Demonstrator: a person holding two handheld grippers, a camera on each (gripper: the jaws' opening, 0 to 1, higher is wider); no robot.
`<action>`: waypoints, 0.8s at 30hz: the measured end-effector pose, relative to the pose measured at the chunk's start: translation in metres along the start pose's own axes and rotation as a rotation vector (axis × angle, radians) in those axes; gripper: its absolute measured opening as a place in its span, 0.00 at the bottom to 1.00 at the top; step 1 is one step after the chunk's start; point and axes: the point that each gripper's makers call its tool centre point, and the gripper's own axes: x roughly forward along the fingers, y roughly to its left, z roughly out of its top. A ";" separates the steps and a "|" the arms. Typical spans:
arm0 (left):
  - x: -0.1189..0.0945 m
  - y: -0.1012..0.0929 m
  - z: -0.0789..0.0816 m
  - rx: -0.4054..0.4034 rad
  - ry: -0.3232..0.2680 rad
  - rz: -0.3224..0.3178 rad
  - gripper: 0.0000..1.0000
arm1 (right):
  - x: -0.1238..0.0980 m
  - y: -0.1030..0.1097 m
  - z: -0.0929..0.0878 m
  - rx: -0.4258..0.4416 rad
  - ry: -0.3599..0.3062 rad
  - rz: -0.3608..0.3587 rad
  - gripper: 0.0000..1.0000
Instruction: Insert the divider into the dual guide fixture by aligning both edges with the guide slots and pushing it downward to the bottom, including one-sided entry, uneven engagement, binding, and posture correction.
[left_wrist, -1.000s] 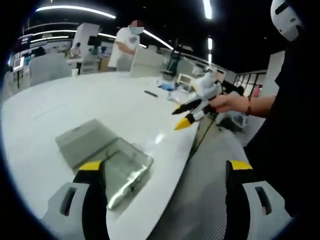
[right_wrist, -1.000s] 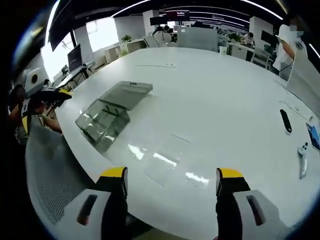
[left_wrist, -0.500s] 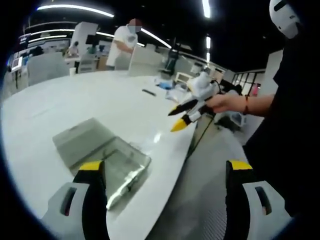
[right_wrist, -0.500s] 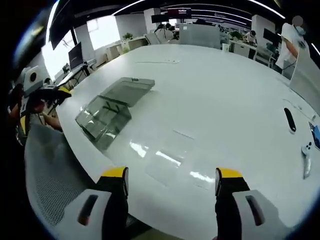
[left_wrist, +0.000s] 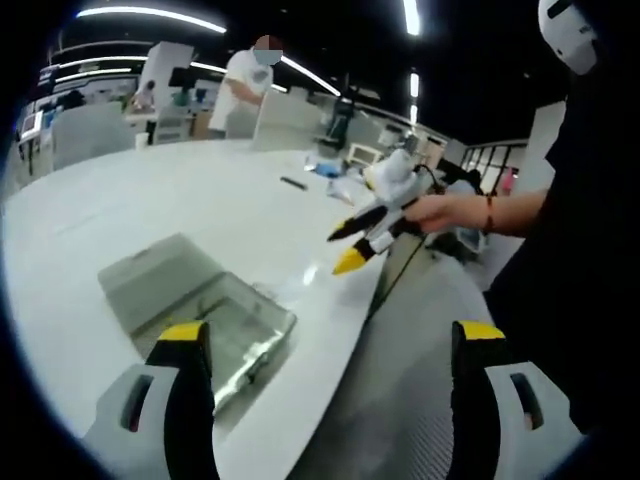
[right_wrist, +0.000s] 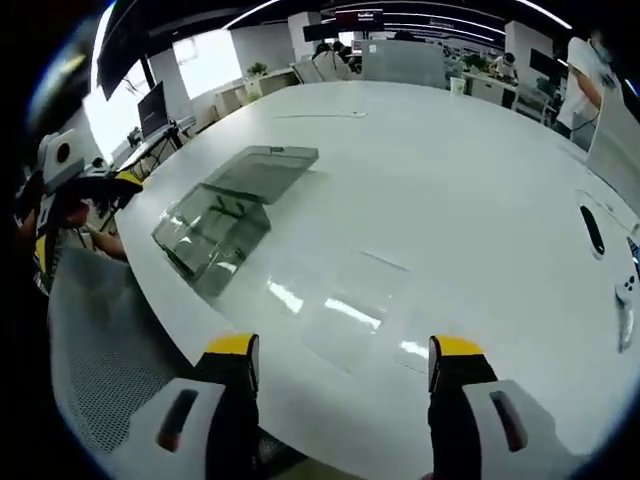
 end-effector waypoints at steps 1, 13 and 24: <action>0.000 -0.001 0.000 -0.001 0.001 -0.004 0.99 | 0.001 0.001 -0.001 -0.001 0.003 0.001 0.66; 0.001 -0.001 -0.003 -0.006 0.003 -0.003 0.98 | 0.014 0.004 -0.005 -0.014 0.031 0.023 0.64; 0.002 -0.002 -0.001 -0.008 -0.002 -0.015 0.98 | 0.023 0.006 -0.005 -0.009 0.045 0.039 0.61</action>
